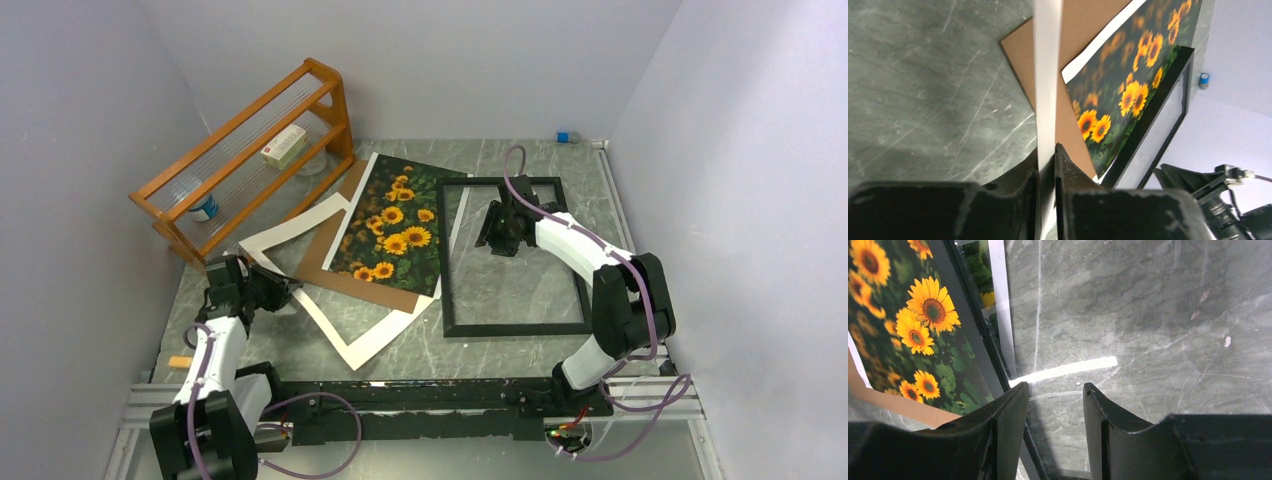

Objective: Put the photo into the frame
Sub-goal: Pick up the photo frame item at the center of the board.

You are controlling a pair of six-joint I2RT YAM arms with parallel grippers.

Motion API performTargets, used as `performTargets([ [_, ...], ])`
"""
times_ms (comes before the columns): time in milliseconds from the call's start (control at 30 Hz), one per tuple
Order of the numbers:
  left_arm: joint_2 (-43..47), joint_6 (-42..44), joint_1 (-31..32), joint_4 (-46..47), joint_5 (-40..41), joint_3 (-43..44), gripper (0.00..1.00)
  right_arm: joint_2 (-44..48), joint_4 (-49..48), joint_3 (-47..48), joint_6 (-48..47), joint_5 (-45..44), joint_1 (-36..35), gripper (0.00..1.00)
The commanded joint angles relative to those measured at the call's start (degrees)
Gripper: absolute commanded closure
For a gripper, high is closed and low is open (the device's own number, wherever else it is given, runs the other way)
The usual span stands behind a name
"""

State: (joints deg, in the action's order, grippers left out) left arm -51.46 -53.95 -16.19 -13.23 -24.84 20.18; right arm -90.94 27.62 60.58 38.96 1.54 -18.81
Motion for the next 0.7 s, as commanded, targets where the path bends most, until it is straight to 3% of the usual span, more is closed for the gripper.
performTargets([
  [0,0.6,5.7,-0.3,-6.9,-1.1,5.7,0.89,1.7,1.4,3.8,-1.8,-0.6,-0.1,0.51],
  [100,-0.5,10.0,-0.3,-12.0,-2.1,10.1,0.97,1.3,1.2,6.1,-4.7,1.9,-0.4,0.48],
  [300,-4.8,18.4,0.0,-24.1,-2.5,20.6,0.97,-3.2,3.8,12.5,-8.7,0.6,-4.7,0.42],
  [667,-9.2,20.4,3.2,-35.8,-5.6,35.0,0.97,-9.3,4.2,19.8,-16.9,1.8,-14.0,0.39],
])
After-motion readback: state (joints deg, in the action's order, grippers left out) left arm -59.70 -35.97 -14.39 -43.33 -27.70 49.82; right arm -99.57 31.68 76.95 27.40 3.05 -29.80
